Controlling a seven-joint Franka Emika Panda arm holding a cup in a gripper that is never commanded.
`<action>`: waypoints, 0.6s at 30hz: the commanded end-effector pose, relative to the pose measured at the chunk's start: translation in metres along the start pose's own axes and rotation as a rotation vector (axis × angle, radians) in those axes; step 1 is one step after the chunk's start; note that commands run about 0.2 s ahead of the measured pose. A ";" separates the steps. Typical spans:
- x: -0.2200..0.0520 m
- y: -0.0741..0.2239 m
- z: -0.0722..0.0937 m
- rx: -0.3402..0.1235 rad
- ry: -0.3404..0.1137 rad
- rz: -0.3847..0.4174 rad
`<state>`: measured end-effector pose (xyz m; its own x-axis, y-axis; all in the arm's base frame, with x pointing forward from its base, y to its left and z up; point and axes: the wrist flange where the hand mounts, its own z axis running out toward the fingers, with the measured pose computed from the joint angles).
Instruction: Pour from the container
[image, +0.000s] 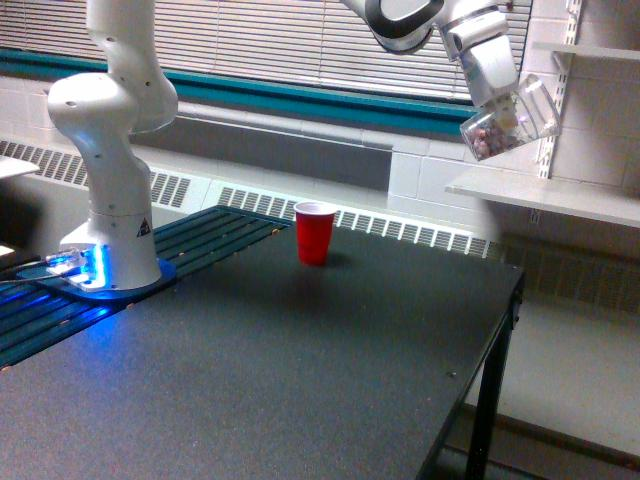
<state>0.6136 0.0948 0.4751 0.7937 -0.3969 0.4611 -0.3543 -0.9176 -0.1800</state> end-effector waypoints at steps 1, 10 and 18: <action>-0.002 -0.020 -0.046 0.045 0.067 -0.024; -0.023 -0.045 -0.087 0.081 0.122 -0.080; -0.069 -0.069 -0.109 0.109 0.150 -0.159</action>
<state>0.5522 0.1500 0.5607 0.7352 -0.2972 0.6092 -0.2257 -0.9548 -0.1934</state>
